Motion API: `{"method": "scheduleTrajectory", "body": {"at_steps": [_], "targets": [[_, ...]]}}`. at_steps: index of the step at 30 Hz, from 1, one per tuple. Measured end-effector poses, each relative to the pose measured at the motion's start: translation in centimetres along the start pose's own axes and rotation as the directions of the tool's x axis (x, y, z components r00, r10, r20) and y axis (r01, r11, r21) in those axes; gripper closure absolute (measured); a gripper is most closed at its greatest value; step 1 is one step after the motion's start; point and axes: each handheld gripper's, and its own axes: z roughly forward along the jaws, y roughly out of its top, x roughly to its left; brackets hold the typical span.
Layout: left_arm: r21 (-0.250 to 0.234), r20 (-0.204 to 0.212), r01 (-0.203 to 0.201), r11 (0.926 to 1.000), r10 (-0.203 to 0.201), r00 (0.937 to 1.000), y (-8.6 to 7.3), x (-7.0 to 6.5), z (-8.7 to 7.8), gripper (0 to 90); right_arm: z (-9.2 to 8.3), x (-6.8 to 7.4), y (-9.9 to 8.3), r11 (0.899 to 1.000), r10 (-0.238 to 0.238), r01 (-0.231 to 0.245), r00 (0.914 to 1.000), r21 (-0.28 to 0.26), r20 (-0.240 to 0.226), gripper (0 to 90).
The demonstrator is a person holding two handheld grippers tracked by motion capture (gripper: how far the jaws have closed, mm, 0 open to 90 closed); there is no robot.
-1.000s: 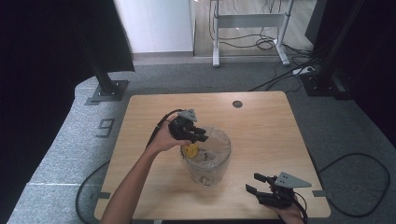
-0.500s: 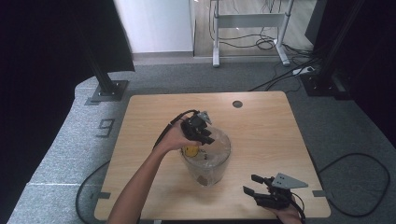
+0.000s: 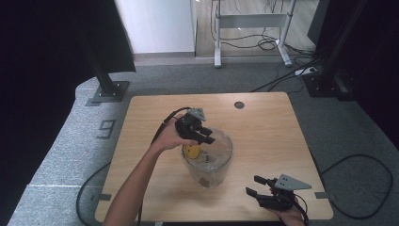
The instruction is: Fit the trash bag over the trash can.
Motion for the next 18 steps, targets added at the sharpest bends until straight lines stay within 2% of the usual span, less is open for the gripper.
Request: {"method": "scheduleTrajectory", "body": {"at_steps": [10,18], "targets": [[0.028,0.054,-0.061,0.9977,0.060,0.9967,1.0,-2.0,1.4,56.8,-0.1,0.0,-0.1,1.000,0.001,-0.001,1.0000,0.003,0.002,37.0],[0.076,0.075,-0.125,0.9893,0.119,0.9900,1.2,-4.1,2.4,56.6,0.1,0.2,-0.2,1.000,-0.003,0.003,1.0000,0.009,-0.001,37.0]]}}
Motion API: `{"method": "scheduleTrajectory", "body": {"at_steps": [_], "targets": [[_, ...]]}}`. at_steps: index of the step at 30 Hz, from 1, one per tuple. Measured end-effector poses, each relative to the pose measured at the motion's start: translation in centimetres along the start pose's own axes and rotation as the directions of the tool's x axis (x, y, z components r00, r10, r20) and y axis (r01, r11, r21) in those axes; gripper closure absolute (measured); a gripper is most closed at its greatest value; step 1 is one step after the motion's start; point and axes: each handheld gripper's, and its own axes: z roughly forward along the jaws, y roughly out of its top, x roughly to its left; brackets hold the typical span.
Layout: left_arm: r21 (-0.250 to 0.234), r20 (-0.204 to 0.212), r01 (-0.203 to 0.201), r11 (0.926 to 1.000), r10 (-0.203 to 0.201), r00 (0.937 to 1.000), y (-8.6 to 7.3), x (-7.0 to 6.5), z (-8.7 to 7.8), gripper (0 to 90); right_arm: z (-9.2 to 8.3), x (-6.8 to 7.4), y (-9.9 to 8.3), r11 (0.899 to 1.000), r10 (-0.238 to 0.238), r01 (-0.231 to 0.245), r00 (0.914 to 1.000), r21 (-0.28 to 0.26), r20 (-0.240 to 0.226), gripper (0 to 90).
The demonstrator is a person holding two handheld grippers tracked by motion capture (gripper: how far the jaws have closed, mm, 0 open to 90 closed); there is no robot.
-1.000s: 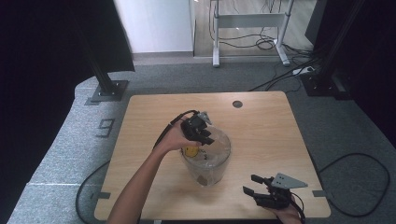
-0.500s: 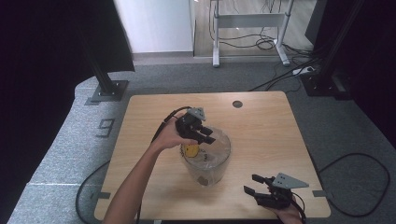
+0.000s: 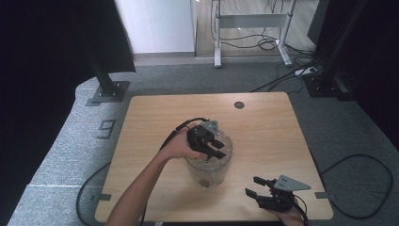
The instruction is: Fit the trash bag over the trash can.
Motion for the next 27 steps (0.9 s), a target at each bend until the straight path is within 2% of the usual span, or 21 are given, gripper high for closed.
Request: {"method": "scheduleTrajectory", "body": {"at_steps": [4,8,12,16,19,21,27], "targets": [[0.034,-0.007,-0.010,0.9994,0.010,0.9999,-0.3,-0.4,0.5,56.5,0.0,0.0,-0.1,1.000,0.000,0.000,1.0000,-0.001,0.002,37.0],[0.043,-0.010,-0.008,0.9990,0.009,0.9999,-0.8,-0.5,0.8,56.3,0.0,-0.1,-0.1,1.000,0.004,-0.004,1.0000,0.002,0.006,37.0],[0.010,-0.025,0.006,0.9999,-0.006,0.9997,-1.3,-0.4,0.1,54.9,0.0,-0.2,-0.2,1.000,0.003,-0.004,0.9999,0.008,0.011,37.0],[-0.044,-0.031,0.008,0.9990,-0.010,0.9995,-1.8,-0.7,-1.7,54.4,-0.1,-0.2,-0.1,1.000,0.002,-0.002,0.9999,0.005,0.013,36.9],[-0.067,-0.034,0.005,0.9977,-0.007,0.9994,-2.4,-1.3,-2.8,53.3,-0.1,-0.2,-0.1,1.000,0.002,-0.002,0.9999,0.004,0.014,36.9],[-0.070,-0.032,0.004,0.9975,-0.006,0.9995,-2.9,-1.7,-3.1,53.1,-0.1,-0.3,-0.1,1.000,0.002,-0.002,0.9999,0.005,0.014,36.9],[-0.040,-0.038,0.004,0.9992,-0.005,0.9993,-4.3,-2.3,-3.1,52.5,0.0,-0.2,-0.2,1.000,0.004,-0.004,0.9999,0.009,0.015,36.9]]}}
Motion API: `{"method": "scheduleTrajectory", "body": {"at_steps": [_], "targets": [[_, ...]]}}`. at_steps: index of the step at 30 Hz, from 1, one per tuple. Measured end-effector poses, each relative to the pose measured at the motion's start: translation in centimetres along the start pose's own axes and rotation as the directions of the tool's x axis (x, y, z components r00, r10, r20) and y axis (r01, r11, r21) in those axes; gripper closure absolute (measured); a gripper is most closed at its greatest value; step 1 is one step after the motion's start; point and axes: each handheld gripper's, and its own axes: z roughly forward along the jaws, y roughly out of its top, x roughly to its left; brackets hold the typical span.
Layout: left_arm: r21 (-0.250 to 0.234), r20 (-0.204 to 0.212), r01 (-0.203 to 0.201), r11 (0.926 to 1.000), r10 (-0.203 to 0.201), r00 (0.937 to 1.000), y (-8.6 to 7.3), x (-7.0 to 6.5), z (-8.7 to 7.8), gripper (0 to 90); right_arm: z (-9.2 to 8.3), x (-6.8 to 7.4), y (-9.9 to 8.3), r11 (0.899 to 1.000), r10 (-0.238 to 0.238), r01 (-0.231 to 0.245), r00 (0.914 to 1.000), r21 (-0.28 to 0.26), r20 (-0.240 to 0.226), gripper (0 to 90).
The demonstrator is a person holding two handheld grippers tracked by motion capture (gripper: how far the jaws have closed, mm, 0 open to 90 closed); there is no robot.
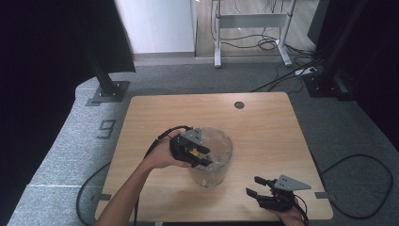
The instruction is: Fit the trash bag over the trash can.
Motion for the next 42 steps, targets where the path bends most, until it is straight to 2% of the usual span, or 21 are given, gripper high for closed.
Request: {"method": "scheduleTrajectory", "body": {"at_steps": [5,7,11,16,21,26,31,33,37,38,42], "targets": [[0.006,-0.017,-0.003,1.0000,0.004,0.9999,-0.6,-0.2,0.1,50.2,0.1,0.0,-0.1,1.000,0.001,-0.001,1.0000,0.006,0.000,36.8],[-0.014,-0.027,0.003,0.9999,-0.003,0.9996,-0.9,-0.1,-0.4,48.4,0.1,-0.1,-0.2,1.000,0.003,-0.003,1.0000,0.008,0.001,36.8],[-0.058,-0.047,0.046,0.9972,-0.049,0.9977,-1.7,0.8,-1.9,47.7,0.0,-0.2,-0.2,1.000,0.005,-0.005,1.0000,0.006,0.005,36.8],[-0.054,-0.082,0.091,0.9944,-0.095,0.9921,-2.7,1.9,-2.9,47.7,0.0,-0.2,-0.2,1.000,0.007,-0.007,1.0000,0.001,0.002,36.8],[-0.024,-0.103,0.124,0.9920,-0.126,0.9866,-3.0,2.8,-2.6,47.9,0.2,-0.4,-0.2,1.000,0.009,-0.009,0.9999,0.002,-0.005,36.7],[-0.015,-0.126,0.124,0.9922,-0.125,0.9842,-2.8,3.1,-2.3,47.8,0.4,-0.6,0.0,1.000,0.009,-0.009,0.9999,-0.002,-0.015,36.7],[0.015,-0.124,0.120,0.9926,-0.118,0.9853,-1.9,3.7,-1.7,48.0,0.6,-0.6,0.0,1.000,0.004,-0.004,0.9998,0.003,-0.022,36.7],[0.026,-0.133,0.127,0.9916,-0.122,0.9836,-1.6,4.1,-1.4,48.0,0.6,-0.6,0.0,1.000,0.004,-0.004,0.9998,0.005,-0.022,36.6],[0.046,-0.130,0.153,0.9872,-0.145,0.9808,-1.9,5.0,-0.8,48.4,0.6,-0.6,0.0,1.000,0.007,-0.007,0.9998,0.004,-0.020,36.6],[0.038,-0.120,0.162,0.9860,-0.157,0.9804,-2.0,5.1,-0.7,49.6,0.5,-0.6,0.0,1.000,0.007,-0.007,0.9998,0.004,-0.020,36.7],[0.052,-0.122,0.157,0.9862,-0.150,0.9811,-1.9,5.0,-0.4,48.5,0.6,-0.6,-0.1,1.000,0.007,-0.007,0.9997,0.007,-0.023,36.6]]}}
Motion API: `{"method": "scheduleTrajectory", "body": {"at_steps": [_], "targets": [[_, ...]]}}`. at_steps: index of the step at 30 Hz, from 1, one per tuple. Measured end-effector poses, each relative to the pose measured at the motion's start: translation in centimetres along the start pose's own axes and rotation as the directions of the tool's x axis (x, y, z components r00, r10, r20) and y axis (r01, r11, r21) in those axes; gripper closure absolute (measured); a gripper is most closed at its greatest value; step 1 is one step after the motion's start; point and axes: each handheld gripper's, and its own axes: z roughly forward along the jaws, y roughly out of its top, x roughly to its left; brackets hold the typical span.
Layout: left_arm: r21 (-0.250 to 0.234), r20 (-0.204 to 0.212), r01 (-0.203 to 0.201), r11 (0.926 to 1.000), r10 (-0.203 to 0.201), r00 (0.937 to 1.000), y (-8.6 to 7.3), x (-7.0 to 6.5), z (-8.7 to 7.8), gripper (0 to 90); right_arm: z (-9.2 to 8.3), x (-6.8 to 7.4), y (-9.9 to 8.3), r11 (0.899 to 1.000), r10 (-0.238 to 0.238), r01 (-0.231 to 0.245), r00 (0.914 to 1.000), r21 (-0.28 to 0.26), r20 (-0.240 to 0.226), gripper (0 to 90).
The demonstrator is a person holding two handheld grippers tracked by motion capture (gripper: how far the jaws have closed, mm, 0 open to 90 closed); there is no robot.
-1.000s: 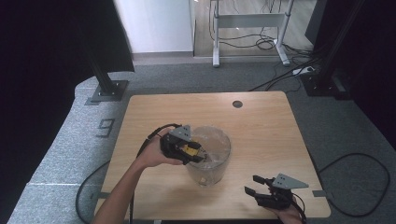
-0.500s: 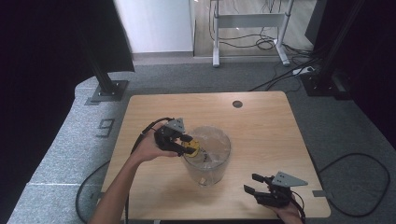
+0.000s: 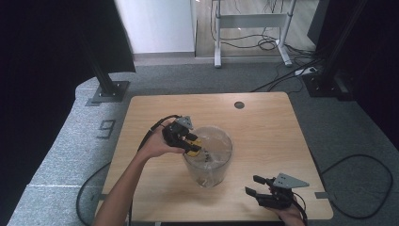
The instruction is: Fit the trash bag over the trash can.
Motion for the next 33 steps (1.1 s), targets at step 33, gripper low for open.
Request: {"method": "scheduleTrajectory", "body": {"at_steps": [33], "targets": [[-0.373,-0.148,0.070,0.9251,-0.134,0.9798,-6.6,-4.9,-5.2,36.0,-0.7,-0.2,0.3,1.000,-0.009,0.009,0.9996,-0.015,0.026,36.0]]}}
